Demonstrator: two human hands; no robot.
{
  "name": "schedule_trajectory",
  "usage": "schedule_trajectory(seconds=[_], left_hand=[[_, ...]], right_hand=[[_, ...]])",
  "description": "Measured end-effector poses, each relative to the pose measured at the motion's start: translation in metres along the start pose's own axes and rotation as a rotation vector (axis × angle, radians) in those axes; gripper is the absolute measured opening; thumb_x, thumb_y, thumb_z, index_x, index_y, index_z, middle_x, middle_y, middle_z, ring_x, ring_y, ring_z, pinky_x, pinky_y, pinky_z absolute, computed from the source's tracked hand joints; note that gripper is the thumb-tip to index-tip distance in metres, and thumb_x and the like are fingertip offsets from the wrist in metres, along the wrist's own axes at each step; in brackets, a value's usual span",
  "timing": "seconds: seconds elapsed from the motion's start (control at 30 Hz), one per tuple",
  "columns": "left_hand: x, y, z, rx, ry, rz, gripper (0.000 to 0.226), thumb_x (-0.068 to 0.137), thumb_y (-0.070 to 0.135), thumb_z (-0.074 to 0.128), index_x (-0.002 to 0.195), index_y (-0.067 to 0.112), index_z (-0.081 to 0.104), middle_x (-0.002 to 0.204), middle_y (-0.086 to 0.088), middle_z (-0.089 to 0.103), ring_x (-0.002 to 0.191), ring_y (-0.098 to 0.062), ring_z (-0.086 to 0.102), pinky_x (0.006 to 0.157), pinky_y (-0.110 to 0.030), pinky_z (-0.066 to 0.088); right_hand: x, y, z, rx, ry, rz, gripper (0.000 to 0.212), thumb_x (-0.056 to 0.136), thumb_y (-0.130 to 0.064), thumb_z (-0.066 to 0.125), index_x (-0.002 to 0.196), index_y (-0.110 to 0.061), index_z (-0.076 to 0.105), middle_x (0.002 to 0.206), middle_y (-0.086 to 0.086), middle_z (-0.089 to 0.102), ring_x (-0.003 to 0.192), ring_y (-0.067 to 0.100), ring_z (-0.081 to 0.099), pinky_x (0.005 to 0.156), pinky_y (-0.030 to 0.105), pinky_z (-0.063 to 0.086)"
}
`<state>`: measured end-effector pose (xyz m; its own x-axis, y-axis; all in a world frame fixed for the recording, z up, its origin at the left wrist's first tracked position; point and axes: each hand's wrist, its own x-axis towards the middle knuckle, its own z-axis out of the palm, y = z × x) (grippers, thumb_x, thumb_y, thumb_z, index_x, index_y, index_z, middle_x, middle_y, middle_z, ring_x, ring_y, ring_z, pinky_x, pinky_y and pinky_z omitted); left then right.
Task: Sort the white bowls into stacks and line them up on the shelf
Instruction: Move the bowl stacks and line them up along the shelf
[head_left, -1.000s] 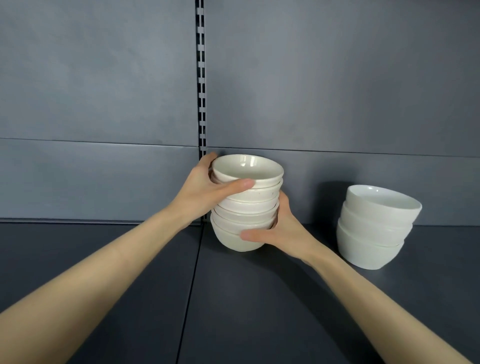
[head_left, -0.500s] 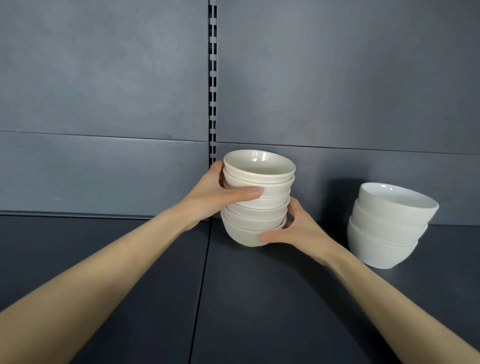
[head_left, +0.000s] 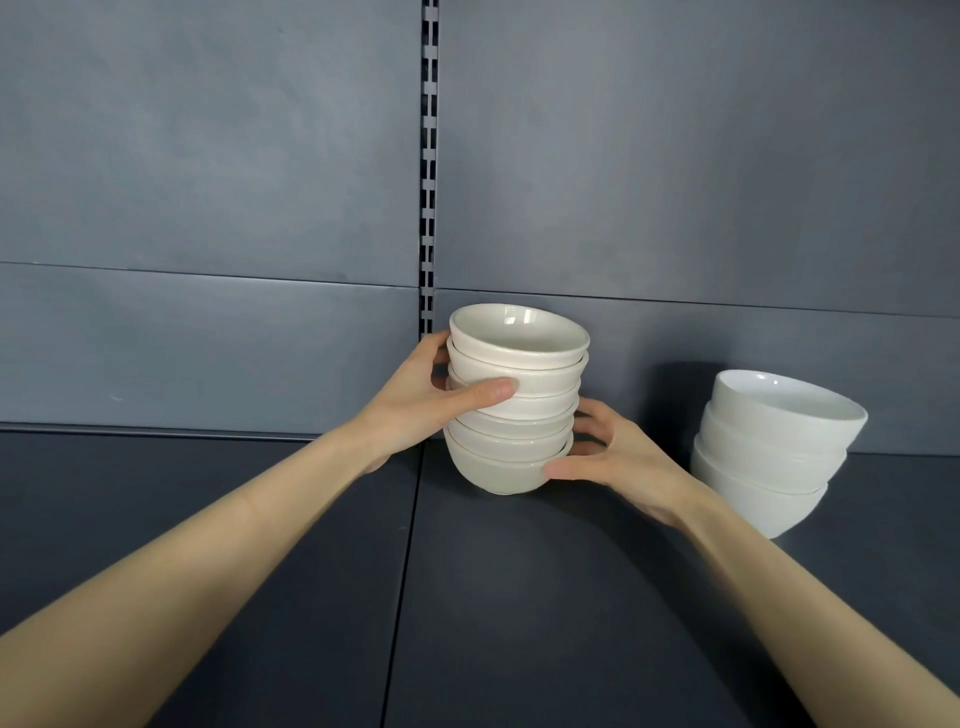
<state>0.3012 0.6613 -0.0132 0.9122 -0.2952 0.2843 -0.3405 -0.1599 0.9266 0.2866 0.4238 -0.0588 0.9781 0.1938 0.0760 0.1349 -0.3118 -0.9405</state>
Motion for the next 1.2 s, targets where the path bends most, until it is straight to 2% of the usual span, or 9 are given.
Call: schedule_trajectory(seconds=[0.1,0.23,0.37,0.53,0.63,0.77,0.93,1.1,1.2], left_hand=[[0.002,-0.003,-0.003,0.028,-0.002,-0.019,0.095,0.054,0.056,0.083,0.134,0.032,0.039,0.122,0.013,0.055,0.11,-0.007,0.058,0.086,-0.027,0.052],[0.008,-0.005,-0.002,0.042,-0.041,-0.045,0.099,0.048,0.058,0.08,0.135,0.03,0.04,0.127,0.012,0.054,0.115,-0.006,0.055,0.087,-0.022,0.049],[0.014,-0.008,0.003,-0.023,-0.123,-0.051,0.099,0.049,0.051,0.082,0.136,0.034,0.038,0.125,0.016,0.059,0.116,-0.003,0.057,0.093,-0.023,0.048],[0.018,-0.017,0.002,-0.12,-0.179,-0.068,0.096,0.054,0.046,0.082,0.137,0.04,0.034,0.126,0.014,0.061,0.116,-0.007,0.059,0.094,-0.034,0.052],[0.018,-0.019,0.001,-0.137,-0.193,-0.076,0.096,0.054,0.048,0.081,0.137,0.042,0.033,0.125,0.015,0.061,0.114,-0.006,0.06,0.086,-0.032,0.055],[0.016,-0.022,0.005,-0.16,-0.162,-0.039,0.088,0.06,0.042,0.087,0.133,0.037,0.039,0.121,0.015,0.063,0.109,0.0,0.061,0.085,-0.021,0.054],[0.017,-0.019,0.004,-0.157,-0.144,-0.028,0.083,0.063,0.038,0.084,0.135,0.033,0.042,0.123,0.013,0.063,0.111,-0.003,0.061,0.091,-0.025,0.052],[0.003,-0.006,-0.006,-0.155,-0.133,0.001,0.082,0.065,0.038,0.085,0.135,0.03,0.043,0.124,0.012,0.063,0.111,-0.002,0.061,0.094,-0.028,0.052],[-0.011,0.012,-0.017,-0.139,-0.114,0.033,0.078,0.065,0.038,0.08,0.134,0.029,0.043,0.123,0.012,0.063,0.109,0.0,0.062,0.091,-0.025,0.053]], right_hand=[[-0.004,-0.002,0.0,0.032,-0.061,0.016,0.082,0.071,-0.013,0.084,0.14,-0.027,0.041,0.128,-0.008,0.061,0.108,0.012,0.066,0.094,0.035,0.053],[-0.007,-0.009,0.012,-0.045,-0.092,-0.002,0.093,0.064,-0.027,0.087,0.142,-0.03,0.036,0.131,-0.017,0.057,0.116,0.003,0.059,0.099,0.029,0.049],[-0.008,-0.016,0.024,-0.039,-0.092,-0.07,0.077,0.072,-0.011,0.083,0.125,-0.041,0.036,0.119,-0.028,0.057,0.107,-0.013,0.056,0.083,0.009,0.048],[-0.006,-0.015,0.035,-0.01,-0.066,-0.138,0.09,0.068,-0.008,0.086,0.128,-0.045,0.029,0.128,-0.023,0.052,0.117,-0.008,0.052,0.091,0.014,0.049],[-0.006,-0.017,0.037,0.0,-0.038,-0.188,0.082,0.07,0.005,0.08,0.123,-0.04,0.037,0.116,-0.024,0.061,0.111,-0.009,0.056,0.083,0.01,0.048],[-0.007,-0.023,0.04,0.007,-0.026,-0.201,0.083,0.068,0.006,0.081,0.13,-0.033,0.043,0.123,-0.014,0.063,0.119,0.007,0.058,0.091,0.02,0.05],[-0.013,-0.034,0.042,0.015,-0.014,-0.177,0.075,0.069,0.01,0.078,0.115,-0.039,0.046,0.105,-0.031,0.067,0.103,-0.008,0.061,0.078,0.01,0.05],[-0.019,-0.05,0.051,0.044,-0.019,-0.185,0.076,0.068,0.011,0.078,0.118,-0.039,0.049,0.113,-0.018,0.069,0.108,0.002,0.063,0.081,0.016,0.052],[-0.027,-0.063,0.059,0.057,-0.021,-0.19,0.074,0.07,0.011,0.077,0.118,-0.038,0.048,0.109,-0.022,0.069,0.106,0.001,0.064,0.078,0.015,0.053]])
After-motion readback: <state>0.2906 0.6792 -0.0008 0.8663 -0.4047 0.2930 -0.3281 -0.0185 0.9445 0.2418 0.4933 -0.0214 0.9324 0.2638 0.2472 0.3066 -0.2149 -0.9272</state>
